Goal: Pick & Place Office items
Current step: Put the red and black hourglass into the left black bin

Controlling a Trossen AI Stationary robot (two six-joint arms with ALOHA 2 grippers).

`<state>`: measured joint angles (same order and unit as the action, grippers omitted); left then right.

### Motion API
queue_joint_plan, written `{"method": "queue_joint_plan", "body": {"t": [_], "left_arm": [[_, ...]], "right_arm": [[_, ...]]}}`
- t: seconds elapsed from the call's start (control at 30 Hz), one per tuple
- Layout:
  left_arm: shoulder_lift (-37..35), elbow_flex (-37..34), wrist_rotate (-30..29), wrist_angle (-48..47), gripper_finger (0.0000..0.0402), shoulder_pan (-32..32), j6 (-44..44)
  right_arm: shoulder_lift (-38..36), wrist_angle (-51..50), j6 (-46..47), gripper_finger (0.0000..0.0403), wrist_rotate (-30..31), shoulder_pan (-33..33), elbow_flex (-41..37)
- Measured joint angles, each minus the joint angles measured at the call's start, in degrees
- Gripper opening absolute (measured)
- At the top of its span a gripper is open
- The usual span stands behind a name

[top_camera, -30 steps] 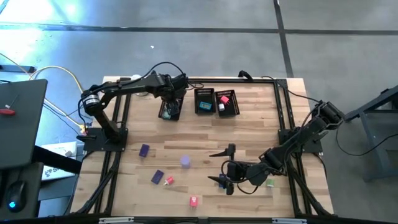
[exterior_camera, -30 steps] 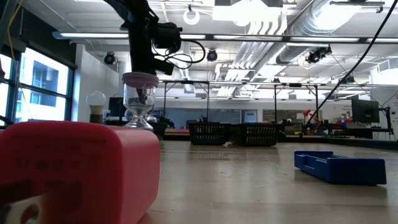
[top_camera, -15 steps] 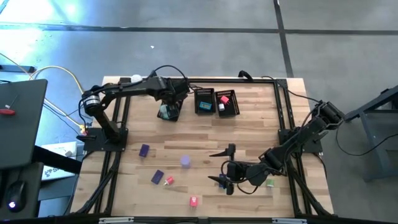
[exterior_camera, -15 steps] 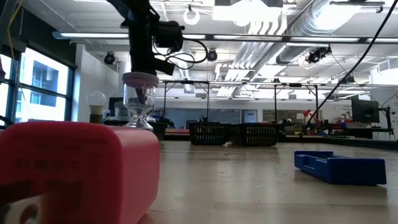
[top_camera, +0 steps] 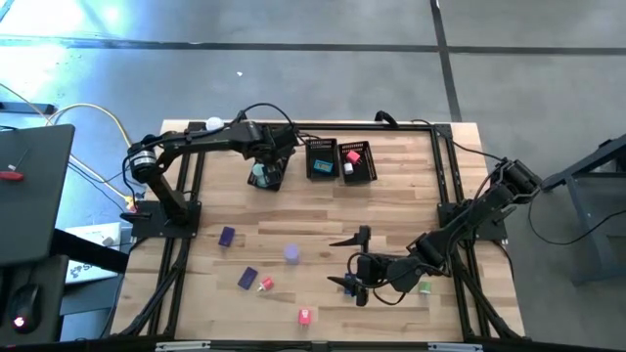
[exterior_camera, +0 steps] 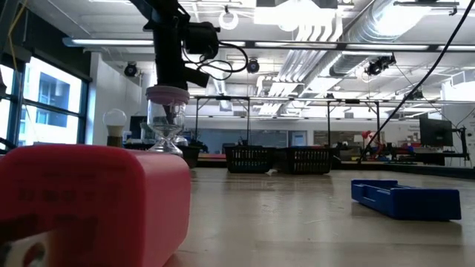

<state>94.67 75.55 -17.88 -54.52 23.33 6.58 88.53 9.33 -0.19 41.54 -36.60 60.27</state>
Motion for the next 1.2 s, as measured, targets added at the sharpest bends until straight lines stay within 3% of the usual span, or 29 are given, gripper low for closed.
{"method": "queue_joint_plan", "body": {"t": [0.3, 0.53, 1.2], "left_arm": [[0.0, 0.05, 0.52, 1.38, 0.0215, 0.18, -0.4], [0.0, 0.09, 4.82, 2.13, 0.0215, 0.18, 0.26], [0.0, 0.11, 5.14, 3.97, 0.0215, -0.3, 5.43]], "right_arm": [[0.0, 0.03, 0.59, 0.0364, -0.4, 0.01, 0.0], [0.0, 0.03, 0.61, 0.0364, -1.46, 0.0, 0.0], [0.0, -0.1, 0.61, 0.0364, -1.46, 0.02, 0.0]]}}
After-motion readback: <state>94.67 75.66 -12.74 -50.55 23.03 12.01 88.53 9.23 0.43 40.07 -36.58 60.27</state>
